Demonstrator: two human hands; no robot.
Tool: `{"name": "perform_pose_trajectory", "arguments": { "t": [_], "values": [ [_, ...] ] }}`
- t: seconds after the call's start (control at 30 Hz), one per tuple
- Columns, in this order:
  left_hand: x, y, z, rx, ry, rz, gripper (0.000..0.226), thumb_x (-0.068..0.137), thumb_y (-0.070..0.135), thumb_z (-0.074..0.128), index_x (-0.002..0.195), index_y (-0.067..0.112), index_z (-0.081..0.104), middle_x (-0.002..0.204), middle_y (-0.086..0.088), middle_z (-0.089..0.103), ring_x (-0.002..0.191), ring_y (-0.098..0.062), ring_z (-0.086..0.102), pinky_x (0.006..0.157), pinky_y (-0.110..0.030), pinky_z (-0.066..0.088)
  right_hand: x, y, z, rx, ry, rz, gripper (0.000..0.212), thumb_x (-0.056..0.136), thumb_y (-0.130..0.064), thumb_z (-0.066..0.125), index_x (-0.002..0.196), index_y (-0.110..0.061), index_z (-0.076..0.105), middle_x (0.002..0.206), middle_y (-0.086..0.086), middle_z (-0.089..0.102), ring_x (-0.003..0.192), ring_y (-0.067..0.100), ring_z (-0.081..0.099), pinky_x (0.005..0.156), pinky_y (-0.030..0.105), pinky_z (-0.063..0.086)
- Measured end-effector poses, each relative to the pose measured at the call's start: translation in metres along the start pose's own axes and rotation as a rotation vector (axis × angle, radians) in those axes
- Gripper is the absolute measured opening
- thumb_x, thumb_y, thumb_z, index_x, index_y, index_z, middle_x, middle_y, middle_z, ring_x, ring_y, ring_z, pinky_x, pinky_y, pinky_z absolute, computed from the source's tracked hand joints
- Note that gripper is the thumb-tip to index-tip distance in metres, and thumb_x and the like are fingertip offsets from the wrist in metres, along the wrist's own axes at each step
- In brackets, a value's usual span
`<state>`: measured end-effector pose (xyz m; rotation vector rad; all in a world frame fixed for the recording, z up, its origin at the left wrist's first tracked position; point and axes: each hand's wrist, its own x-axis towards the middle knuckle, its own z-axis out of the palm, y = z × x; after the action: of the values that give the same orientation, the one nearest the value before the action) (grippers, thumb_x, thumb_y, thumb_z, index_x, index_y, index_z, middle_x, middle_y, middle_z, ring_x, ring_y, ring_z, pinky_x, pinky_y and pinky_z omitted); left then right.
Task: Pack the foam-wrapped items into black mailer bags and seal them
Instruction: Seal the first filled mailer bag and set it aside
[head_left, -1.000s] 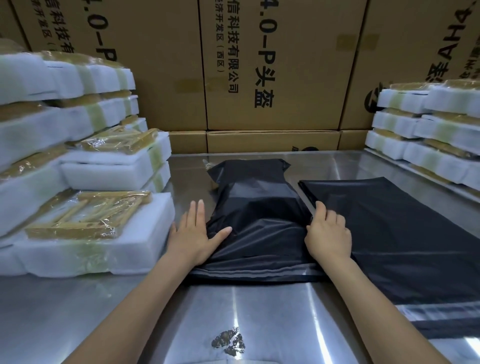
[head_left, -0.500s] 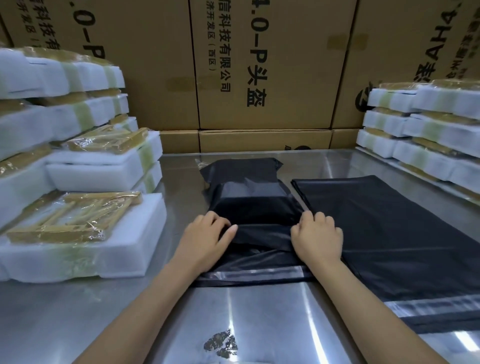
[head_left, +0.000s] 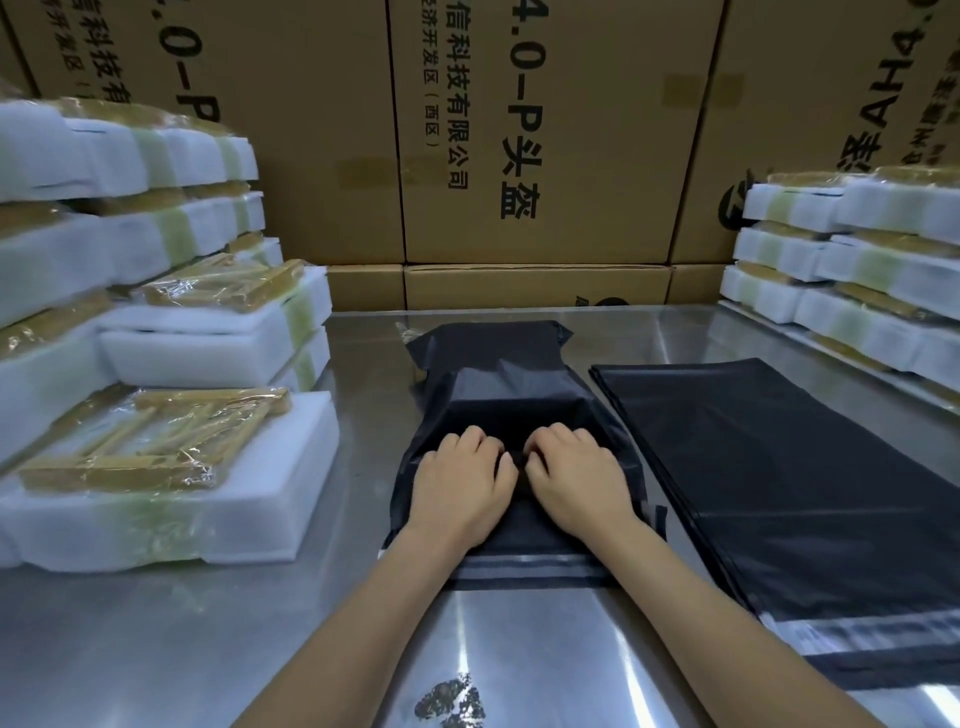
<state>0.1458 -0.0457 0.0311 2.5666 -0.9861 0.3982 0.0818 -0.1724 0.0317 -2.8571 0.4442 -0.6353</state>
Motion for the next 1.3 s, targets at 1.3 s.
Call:
{"name": "perform_pose_trajectory", "arguments": {
  "t": [1.3],
  "values": [
    [-0.041, -0.043, -0.035, 0.002, 0.152, -0.429, 0.053, 0.101, 0.043, 0.021, 0.108, 0.011, 0.063, 0.109, -0.015, 0.056, 0.102, -0.032, 0.047, 0.090, -0.041, 0.036, -0.036, 0.050, -0.032, -0.178, 0.223, 0.510, 0.031, 0.099, -0.033, 0.034, 0.114, -0.018, 0.057, 0.112, 0.007, 0.053, 0.105, 0.025, 0.046, 0.088, 0.040, 0.030]
  ]
}}
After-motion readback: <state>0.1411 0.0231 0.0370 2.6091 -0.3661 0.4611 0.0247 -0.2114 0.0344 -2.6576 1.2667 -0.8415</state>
